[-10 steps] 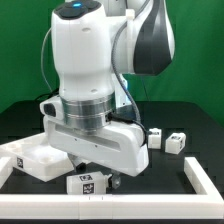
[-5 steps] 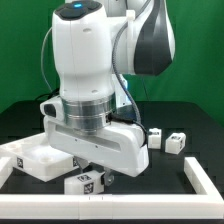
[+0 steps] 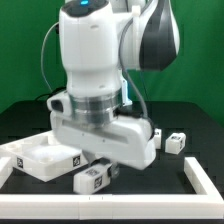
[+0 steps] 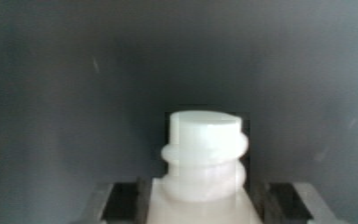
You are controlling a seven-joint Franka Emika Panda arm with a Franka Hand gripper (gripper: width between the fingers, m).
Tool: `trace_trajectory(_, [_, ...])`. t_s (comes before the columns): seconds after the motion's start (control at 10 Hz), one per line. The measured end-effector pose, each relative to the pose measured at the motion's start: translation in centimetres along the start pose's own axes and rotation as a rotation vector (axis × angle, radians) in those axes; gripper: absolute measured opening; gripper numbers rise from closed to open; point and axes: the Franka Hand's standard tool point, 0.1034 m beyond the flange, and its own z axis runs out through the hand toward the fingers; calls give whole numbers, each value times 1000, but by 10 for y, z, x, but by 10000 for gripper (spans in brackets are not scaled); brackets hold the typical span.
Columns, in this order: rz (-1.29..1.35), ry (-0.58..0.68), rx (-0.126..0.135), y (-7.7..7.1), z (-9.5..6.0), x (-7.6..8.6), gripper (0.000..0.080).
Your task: Assemble one leg
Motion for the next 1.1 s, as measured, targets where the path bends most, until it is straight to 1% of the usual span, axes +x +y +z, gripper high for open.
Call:
trace_trajectory(0.1, [5,-7,12,4,-17,-19,286])
trace_trajectory(0.2, [23,-9,20,6,-27,-32,287])
trace_trajectory(0.3, [59,-6,25,4,-32,-39,287])
trace_trajectory(0.6, [45,-8,21,5,-28,-39,287])
trace_trajectory(0.7, [19,6,27,4,-30,-41,287])
trace_trajectory(0.8, [-36,36,43,10,-35,-60,287])
trace_trajectory(0.9, [-80,59,53,23,-35,-85,287])
trace_trajectory(1.0, [-90,77,49,33,-26,-107,287])
trace_trajectory(1.1, [-88,103,49,37,-17,-122,287])
